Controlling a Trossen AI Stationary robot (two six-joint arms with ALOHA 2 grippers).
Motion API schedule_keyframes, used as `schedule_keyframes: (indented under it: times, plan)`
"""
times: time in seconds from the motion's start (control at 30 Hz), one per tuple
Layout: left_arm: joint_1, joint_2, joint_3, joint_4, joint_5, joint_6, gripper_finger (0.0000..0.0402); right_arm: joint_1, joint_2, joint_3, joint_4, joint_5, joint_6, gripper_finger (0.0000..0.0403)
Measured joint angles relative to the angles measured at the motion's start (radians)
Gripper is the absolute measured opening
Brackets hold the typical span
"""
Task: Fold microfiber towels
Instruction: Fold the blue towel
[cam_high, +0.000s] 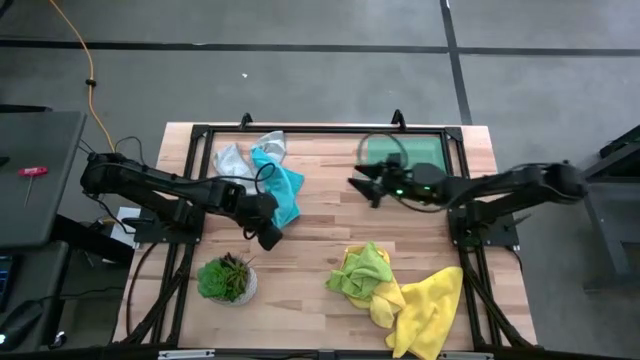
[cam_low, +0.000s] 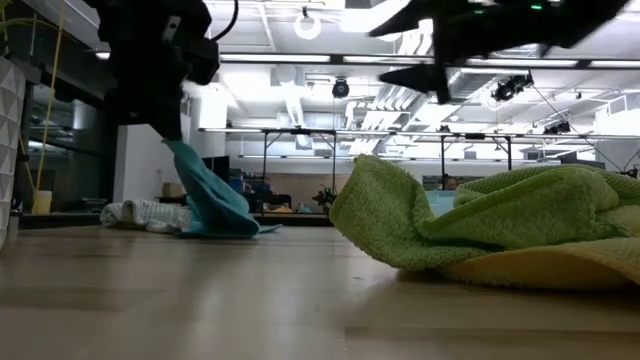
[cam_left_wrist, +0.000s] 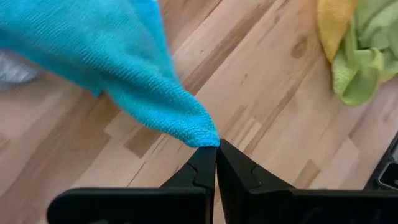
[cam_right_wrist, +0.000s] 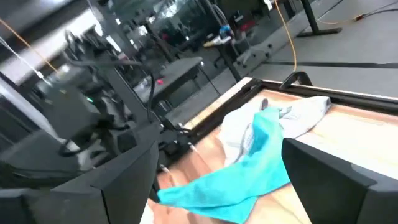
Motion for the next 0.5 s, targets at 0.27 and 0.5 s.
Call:
schedule_keyframes:
  times: [0.27,0.5]
  plan:
    - [0.002,0.000,0.000,0.015,-0.005,-0.080,0.0000,-0.009,0.287,0.283,-0.236,-0.065,-0.164,0.0334]
    - [0.002,0.001,0.000,0.032,0.007,-0.105,0.0000,-0.083,0.499,0.549,-0.563,-0.117,-0.354,0.0334]
